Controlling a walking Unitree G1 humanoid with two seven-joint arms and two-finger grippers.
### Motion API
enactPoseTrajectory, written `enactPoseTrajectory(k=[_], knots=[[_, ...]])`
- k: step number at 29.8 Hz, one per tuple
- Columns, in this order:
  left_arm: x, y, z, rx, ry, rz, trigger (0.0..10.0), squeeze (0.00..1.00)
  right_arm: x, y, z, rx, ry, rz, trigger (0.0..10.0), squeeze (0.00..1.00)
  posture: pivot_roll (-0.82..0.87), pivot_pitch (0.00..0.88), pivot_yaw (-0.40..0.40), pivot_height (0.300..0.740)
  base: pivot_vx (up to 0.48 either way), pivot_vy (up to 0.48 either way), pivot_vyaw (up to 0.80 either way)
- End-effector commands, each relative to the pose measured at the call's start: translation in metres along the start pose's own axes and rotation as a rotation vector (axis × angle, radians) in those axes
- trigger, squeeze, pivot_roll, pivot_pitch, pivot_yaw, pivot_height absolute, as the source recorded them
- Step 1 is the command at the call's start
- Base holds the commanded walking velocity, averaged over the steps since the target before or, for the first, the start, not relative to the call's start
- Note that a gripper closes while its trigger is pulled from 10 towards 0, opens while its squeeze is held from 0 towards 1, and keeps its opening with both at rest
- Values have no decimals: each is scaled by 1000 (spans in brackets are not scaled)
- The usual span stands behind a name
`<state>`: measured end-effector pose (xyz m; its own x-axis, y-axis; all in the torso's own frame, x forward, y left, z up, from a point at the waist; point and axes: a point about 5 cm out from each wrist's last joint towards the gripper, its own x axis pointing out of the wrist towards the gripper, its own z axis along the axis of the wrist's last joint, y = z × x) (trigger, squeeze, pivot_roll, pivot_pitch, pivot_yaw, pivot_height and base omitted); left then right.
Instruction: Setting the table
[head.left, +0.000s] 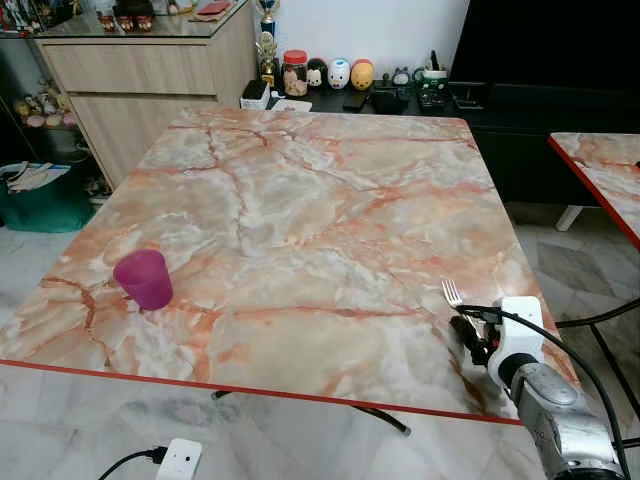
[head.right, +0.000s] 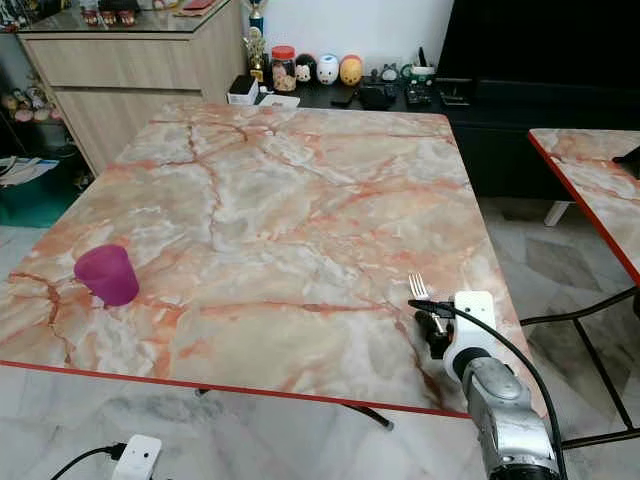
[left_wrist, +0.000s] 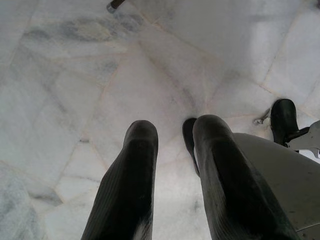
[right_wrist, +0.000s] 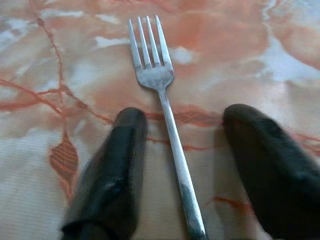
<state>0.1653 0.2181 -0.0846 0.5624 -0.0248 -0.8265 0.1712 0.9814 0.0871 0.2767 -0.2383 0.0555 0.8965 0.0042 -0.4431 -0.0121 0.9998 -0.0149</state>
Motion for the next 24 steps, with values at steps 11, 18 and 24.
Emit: enactPoseTrajectory(k=[11,18,24], knots=[[-1,2,-4,7,19,-4,10000,0,3,0,0,-12,-17,-27,0,0,14,0,4,740,0,0,0],[-1,2,-4,17,27,-2,10000,0,5,2,3,-19,-42,-35,0,0,15,0,2,740,0,0,0],[-1,2,-5,19,34,-8,10000,0,6,6,2,-17,-43,-27,0,0,16,0,1,740,0,0,0]])
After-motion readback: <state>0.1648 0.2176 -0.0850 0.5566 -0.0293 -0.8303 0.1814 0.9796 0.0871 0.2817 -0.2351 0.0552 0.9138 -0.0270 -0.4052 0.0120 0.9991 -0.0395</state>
